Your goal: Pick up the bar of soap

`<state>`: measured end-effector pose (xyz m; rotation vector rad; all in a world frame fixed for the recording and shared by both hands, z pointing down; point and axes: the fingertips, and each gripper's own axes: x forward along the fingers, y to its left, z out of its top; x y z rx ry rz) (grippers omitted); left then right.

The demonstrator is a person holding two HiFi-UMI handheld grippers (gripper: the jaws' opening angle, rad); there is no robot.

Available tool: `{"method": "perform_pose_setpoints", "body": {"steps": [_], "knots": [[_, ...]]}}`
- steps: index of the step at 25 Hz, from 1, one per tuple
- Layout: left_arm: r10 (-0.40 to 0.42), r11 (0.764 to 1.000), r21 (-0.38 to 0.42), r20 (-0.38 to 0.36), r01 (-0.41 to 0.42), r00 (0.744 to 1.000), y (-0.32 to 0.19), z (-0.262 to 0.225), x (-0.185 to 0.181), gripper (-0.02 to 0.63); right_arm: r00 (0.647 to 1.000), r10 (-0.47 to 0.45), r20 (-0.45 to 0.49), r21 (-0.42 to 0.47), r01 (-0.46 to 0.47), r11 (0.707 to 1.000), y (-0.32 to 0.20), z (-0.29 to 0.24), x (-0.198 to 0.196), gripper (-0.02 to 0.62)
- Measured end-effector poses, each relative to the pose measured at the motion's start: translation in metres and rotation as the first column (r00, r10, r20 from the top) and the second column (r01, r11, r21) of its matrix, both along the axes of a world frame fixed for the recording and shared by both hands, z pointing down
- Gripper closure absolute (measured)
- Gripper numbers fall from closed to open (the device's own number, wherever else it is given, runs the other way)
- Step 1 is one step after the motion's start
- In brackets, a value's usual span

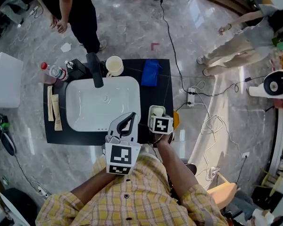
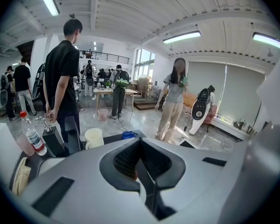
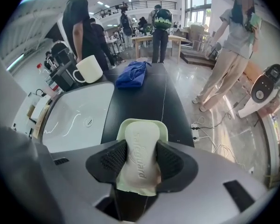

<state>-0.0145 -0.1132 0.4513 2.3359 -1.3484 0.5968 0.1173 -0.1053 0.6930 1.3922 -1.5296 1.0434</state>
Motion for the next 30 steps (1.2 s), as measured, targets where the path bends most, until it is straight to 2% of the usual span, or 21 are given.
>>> {"method": "perform_pose_setpoints", "body": {"steps": [10, 14, 17, 20, 23, 26, 30], "knots": [[0.004, 1.0, 0.015, -0.002, -0.004, 1.0, 0.009, -0.005, 0.002, 0.595, 0.998, -0.053, 0.034, 0.103, 0.049, 0.993, 0.009, -0.04, -0.004, 0.382], [0.004, 1.0, 0.027, 0.001, -0.004, 1.0, 0.015, -0.01, 0.003, 0.595, 0.995, -0.073, 0.073, 0.191, 0.058, 0.98, 0.01, -0.075, -0.007, 0.382], [0.001, 0.999, 0.037, 0.002, -0.001, 1.0, 0.018, -0.013, 0.002, 0.595, 0.99, -0.098, 0.104, 0.276, 0.065, 0.959, 0.009, -0.116, -0.013, 0.382], [-0.003, 0.999, 0.049, -0.003, 0.003, 1.0, 0.021, -0.016, -0.001, 0.595, 0.983, -0.121, 0.135, 0.366, 0.064, 0.928, 0.009, -0.161, -0.02, 0.382], [-0.005, 0.998, 0.066, -0.007, 0.006, 1.0, 0.024, -0.021, -0.002, 0.595, 0.978, -0.143, 0.15, 0.462, 0.058, 0.885, 0.009, -0.209, -0.024, 0.382], [-0.003, 0.995, 0.095, -0.011, 0.004, 1.0, 0.026, -0.032, -0.001, 0.595, 0.975, -0.161, 0.155, 0.56, 0.047, 0.827, 0.012, -0.259, -0.026, 0.383], [-0.004, 0.987, 0.158, -0.028, 0.009, 1.0, 0.029, -0.057, -0.001, 0.595, 0.971, -0.187, 0.149, 0.677, 0.038, 0.735, 0.02, -0.317, -0.029, 0.383]]}}
